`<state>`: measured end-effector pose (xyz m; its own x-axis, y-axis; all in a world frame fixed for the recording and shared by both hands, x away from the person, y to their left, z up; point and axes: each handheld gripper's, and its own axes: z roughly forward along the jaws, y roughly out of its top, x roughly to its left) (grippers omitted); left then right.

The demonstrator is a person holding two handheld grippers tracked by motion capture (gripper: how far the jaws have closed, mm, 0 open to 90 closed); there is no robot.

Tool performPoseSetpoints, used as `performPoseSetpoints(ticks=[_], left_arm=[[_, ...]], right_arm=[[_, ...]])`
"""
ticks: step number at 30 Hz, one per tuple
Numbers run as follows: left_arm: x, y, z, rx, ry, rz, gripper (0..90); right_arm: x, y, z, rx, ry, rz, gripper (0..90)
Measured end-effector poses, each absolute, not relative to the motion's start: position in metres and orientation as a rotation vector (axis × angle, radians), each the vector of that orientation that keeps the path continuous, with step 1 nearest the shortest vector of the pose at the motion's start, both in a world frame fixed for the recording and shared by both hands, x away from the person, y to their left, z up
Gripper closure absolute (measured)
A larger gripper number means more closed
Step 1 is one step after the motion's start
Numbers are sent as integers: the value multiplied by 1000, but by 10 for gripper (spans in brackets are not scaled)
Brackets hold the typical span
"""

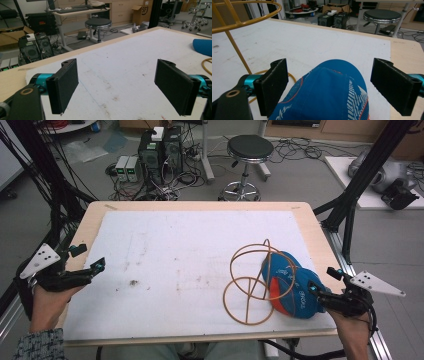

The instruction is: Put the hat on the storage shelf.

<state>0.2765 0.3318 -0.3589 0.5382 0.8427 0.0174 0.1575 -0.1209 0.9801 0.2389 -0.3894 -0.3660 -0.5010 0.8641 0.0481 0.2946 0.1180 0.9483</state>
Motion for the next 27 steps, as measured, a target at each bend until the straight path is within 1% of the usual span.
performPoseSetpoints(ticks=[20,24,27], left_arm=[[277,330,-357,1607,860,732,195],[277,329,-358,1614,861,729,194],[278,328,-358,1612,859,730,194]], right_arm=[[236,-392,-368,1127,1872,1375,158],[237,-394,-371,1131,1881,1366,174],[237,-394,-374,1129,1894,1360,203]])
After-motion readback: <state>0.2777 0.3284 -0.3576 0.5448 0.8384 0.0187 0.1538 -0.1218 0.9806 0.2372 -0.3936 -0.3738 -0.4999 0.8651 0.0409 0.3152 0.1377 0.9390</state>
